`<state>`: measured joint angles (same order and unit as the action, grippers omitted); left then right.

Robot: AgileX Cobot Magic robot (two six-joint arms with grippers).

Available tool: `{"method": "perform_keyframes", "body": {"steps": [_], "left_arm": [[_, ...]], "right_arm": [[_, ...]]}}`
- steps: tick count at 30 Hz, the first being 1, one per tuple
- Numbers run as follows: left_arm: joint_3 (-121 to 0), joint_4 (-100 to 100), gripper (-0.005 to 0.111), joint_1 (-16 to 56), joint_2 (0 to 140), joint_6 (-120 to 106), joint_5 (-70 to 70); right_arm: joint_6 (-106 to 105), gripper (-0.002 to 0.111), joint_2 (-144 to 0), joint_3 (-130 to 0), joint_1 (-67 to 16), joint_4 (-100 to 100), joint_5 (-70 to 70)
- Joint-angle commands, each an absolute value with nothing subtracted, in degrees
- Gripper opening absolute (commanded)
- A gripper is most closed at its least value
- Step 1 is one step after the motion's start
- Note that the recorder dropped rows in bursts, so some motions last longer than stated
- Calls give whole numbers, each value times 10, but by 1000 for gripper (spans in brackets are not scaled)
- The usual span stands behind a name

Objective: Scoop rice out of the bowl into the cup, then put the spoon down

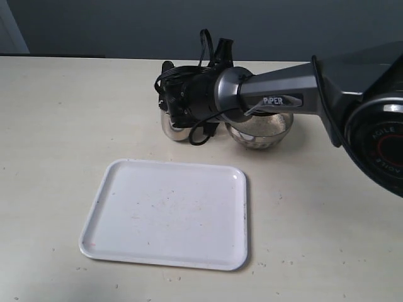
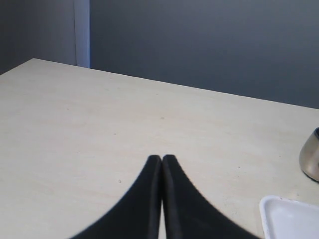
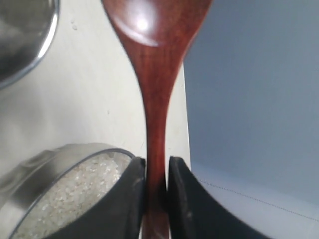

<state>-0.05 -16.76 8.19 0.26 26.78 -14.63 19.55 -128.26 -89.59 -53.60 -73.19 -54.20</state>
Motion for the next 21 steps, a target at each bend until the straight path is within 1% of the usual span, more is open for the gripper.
{"method": "perform_keyframes", "body": {"steps": [1, 7, 21], "left_arm": [[0, -168, 1, 81, 0, 268, -141], [0, -168, 1, 81, 0, 268, -141], [0, -168, 1, 81, 0, 268, -142]], "right_arm": [[208, -1, -1276, -894, -543, -738, -554], [224, -1, -1276, -894, -560, -749, -536], [231, -1, -1276, -894, -560, -755, -573]]}}
